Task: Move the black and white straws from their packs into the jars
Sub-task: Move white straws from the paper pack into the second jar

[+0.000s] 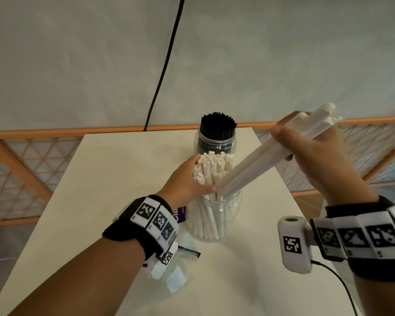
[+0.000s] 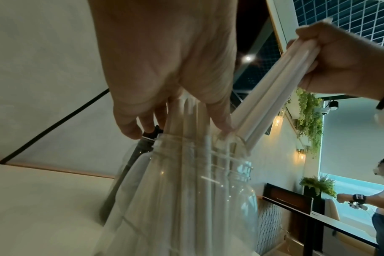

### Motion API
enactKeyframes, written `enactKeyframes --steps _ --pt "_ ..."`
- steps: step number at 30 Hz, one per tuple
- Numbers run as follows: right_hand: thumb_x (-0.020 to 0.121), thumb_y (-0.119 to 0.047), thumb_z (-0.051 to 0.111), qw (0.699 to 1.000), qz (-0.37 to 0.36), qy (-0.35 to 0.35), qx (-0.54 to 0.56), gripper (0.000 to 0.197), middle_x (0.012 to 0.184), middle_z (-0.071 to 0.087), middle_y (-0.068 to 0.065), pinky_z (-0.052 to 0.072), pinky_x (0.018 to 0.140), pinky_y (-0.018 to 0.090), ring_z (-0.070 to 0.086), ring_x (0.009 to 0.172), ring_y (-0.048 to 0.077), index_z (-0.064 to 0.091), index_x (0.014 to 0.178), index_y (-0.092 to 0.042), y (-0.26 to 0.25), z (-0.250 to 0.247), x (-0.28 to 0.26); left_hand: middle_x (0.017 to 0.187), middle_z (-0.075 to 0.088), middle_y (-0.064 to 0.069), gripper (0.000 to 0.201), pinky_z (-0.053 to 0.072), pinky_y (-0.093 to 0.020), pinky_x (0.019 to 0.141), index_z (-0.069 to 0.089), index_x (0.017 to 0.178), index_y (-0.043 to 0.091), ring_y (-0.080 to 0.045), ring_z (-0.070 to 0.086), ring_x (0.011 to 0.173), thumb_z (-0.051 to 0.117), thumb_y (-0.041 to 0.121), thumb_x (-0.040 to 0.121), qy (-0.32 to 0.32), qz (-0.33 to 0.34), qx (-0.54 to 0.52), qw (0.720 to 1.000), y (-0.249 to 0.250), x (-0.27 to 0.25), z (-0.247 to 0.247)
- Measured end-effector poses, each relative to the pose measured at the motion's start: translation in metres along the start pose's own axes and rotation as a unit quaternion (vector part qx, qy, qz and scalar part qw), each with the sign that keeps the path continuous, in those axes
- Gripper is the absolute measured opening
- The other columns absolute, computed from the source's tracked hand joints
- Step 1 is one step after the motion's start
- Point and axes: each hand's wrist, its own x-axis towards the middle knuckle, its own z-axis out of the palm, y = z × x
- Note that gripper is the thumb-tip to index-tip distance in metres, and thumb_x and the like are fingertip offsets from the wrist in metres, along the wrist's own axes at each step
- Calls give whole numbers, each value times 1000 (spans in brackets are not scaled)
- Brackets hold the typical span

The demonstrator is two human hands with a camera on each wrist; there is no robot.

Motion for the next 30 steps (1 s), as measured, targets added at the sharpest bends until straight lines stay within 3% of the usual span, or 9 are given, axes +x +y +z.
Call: enactKeyframes --steps 2,8,13,17,20,23,26,28,30 --pt "78 -26 69 999 -18 -28 -42 14 55 59 -9 44 46 14 56 52 3 59 68 -23 -3 1 3 95 45 32 74 35 -7 71 39 127 31 3 51 92 81 24 67 8 -4 2 1000 2 3 1" --pt "80 -22 68 982 -37 -123 -135 17 64 58 -2 48 52 20 56 56 0 59 68 -13 -13 13 11 119 52 5 87 35 -20 83 39 136 20 -7 46 100 84 28 62 58 -33 16 998 2 8 -1" --pt "76 -21 73 966 -49 -196 -160 22 66 62 5 47 54 26 59 59 13 62 71 -3 -12 37 16 113 47 11 82 39 -18 76 39 135 23 -11 52 98 82 29 66 63 -29 -17 997 2 7 1" --pt "76 -18 73 954 -39 -237 -178 25 56 53 -2 38 45 14 53 52 8 55 61 -10 2 51 24 128 43 9 81 48 -19 73 33 138 27 -11 58 86 77 14 72 48 -28 -48 997 -6 0 -1" --pt "76 -27 73 947 0 -225 -230 21 69 55 -3 42 54 13 55 64 5 56 77 -15 24 60 27 142 32 4 99 46 -20 81 16 145 31 -15 51 109 78 12 70 23 -36 -70 997 -17 -6 0" --pt "70 -37 76 929 62 -169 -324 62 104 52 -1 38 95 36 40 114 20 50 120 -11 53 61 18 154 17 1 126 31 -29 104 -8 147 33 -18 27 138 85 22 62 0 -80 -86 993 -26 -5 6" --pt "57 -50 81 931 75 -158 -320 95 146 24 0 22 111 50 17 135 26 38 137 -26 80 57 1 157 11 2 138 24 -34 114 -19 144 30 -16 16 143 87 31 57 -17 -113 -83 990 -32 2 12" --pt "49 -46 87 960 98 -140 -220 119 147 18 -4 17 113 42 15 135 17 16 144 -35 100 50 -9 154 21 2 141 27 -42 114 -8 147 28 -19 23 142 90 41 46 -27 -117 -70 990 -32 9 15" --pt "39 -46 89 969 153 -126 -145 139 151 17 -4 13 114 38 13 139 13 3 147 -30 120 43 -18 138 49 0 123 41 -48 104 29 139 34 -22 46 128 91 54 34 -33 -87 -64 994 -41 21 21"
